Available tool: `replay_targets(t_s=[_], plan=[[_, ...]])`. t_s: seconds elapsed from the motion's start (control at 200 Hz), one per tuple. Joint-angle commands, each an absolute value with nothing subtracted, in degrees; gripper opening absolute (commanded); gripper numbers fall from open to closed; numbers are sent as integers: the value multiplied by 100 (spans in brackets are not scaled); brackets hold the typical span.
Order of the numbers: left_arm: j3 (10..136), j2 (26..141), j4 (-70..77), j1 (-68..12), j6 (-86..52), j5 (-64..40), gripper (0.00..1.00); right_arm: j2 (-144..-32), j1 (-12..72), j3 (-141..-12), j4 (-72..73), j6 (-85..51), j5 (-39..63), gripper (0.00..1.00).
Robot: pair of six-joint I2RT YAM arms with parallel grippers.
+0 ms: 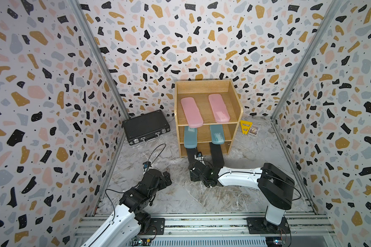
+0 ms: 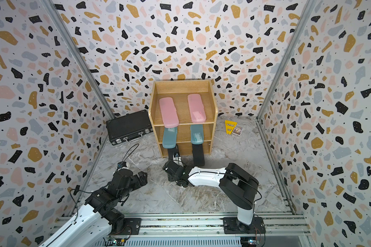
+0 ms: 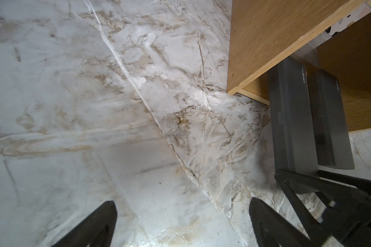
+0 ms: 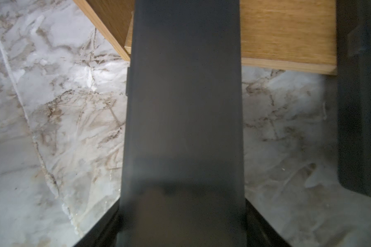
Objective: Place the pencil cases on the shelf according to color
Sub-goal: Place the pencil case on the shelf.
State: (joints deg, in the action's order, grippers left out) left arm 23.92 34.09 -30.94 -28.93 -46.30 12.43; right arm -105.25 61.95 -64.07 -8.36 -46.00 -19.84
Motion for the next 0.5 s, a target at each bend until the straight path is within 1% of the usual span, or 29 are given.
replay_targets(t_s=[0.0, 0.235, 0.26, 0.491], plan=[[2303, 3410, -2839, -2866, -4641, 1181, 100, -10608, 6171, -6713, -817, -4558, -2025, 27], [2329, 3410, -2839, -2865, -4575, 1158, 100, -10853, 6178, -6884, -801, -4638, -1962, 28], [2325, 3412, -2835, -2865, -4572, 1157, 100, -10863, 5992, -6883, -800, -4657, -1973, 28], [2226, 3434, -2771, -2870, -4581, 1125, 100, -10965, 5915, -7009, -783, -4711, -1925, 31]])
